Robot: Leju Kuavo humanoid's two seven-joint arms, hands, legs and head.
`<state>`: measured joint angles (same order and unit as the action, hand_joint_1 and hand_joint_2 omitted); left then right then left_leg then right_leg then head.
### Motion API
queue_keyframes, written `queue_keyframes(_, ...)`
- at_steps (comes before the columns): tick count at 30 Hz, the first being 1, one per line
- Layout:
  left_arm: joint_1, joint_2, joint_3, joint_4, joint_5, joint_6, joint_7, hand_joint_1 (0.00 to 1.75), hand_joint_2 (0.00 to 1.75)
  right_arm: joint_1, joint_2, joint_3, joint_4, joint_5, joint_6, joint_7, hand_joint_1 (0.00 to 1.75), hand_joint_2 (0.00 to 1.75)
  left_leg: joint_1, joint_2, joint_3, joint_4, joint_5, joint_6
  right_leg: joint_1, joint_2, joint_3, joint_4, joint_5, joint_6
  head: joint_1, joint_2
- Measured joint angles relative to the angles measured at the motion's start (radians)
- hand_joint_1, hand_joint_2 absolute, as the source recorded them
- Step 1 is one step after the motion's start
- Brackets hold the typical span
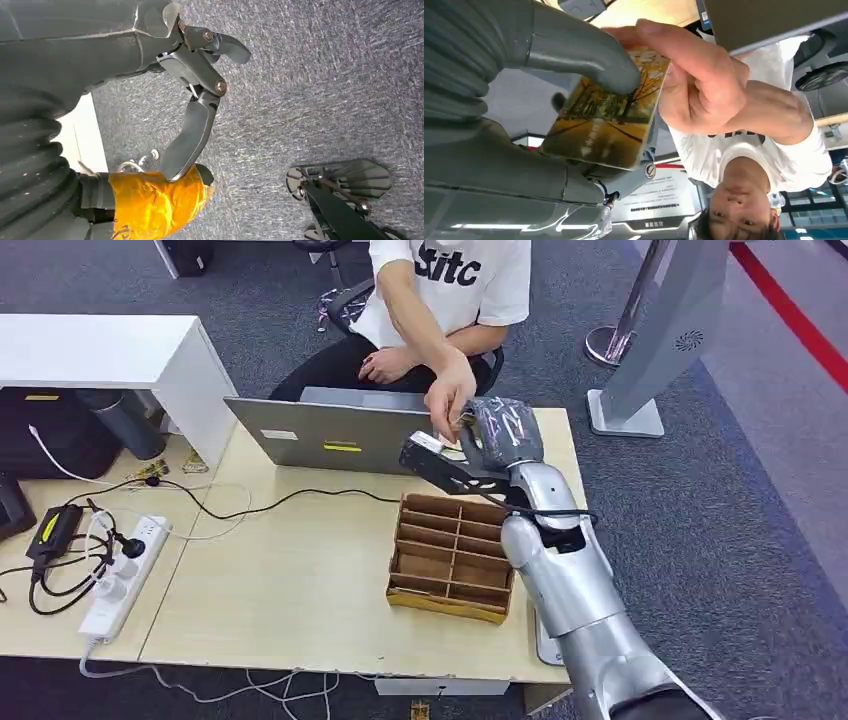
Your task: Pass the card to the sensor for recognition and then transmit it.
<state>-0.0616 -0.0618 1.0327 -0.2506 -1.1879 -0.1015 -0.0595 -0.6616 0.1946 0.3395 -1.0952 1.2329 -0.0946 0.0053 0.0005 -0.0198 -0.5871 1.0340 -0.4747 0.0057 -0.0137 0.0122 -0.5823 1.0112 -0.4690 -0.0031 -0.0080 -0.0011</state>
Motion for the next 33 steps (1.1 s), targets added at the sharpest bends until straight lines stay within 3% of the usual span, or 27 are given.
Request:
queue_keyframes(12,0.000,0.000,0.000,0.000,-0.006,0.004,0.005,0.00,1.75,0.001,0.002,-0.013,-0.005,-0.012,-0.003,-0.019,1.75,1.75,0.000,0.000,0.000,0.000,0.000,0.000,0.000,0.000,0.000,0.000,0.000,0.000,0.000,0.000)
queue_keyframes(14,0.000,0.000,0.000,0.000,-0.005,0.006,0.005,0.00,1.75,0.010,0.001,-0.020,-0.021,-0.037,-0.013,-0.052,1.75,1.75,0.000,0.000,0.000,0.000,0.000,0.000,0.000,0.000,0.000,0.000,0.000,0.000,0.000,0.000)
queue_keyframes(18,0.003,0.000,0.001,0.000,0.010,0.010,0.005,0.00,1.75,0.099,-0.005,-0.029,-0.152,-0.139,-0.034,-0.139,1.75,1.75,0.000,-0.001,0.000,0.000,0.000,0.000,0.000,0.000,0.000,0.000,0.000,0.000,0.000,0.000)
queue_keyframes(30,0.005,0.000,0.002,0.000,0.011,0.015,0.005,0.00,1.75,0.188,-0.015,-0.040,-0.309,-0.154,-0.031,-0.145,1.75,1.75,0.000,0.000,0.000,0.000,0.000,0.000,0.000,0.000,-0.001,-0.001,0.000,0.000,0.000,0.000)
queue_keyframes(33,0.005,0.000,0.003,0.000,0.023,0.015,0.007,0.00,1.75,0.213,-0.018,-0.042,-0.339,-0.180,-0.049,-0.176,1.75,1.75,0.000,-0.001,0.000,0.000,0.000,0.000,0.000,0.000,0.000,-0.001,0.000,0.000,0.000,0.000)
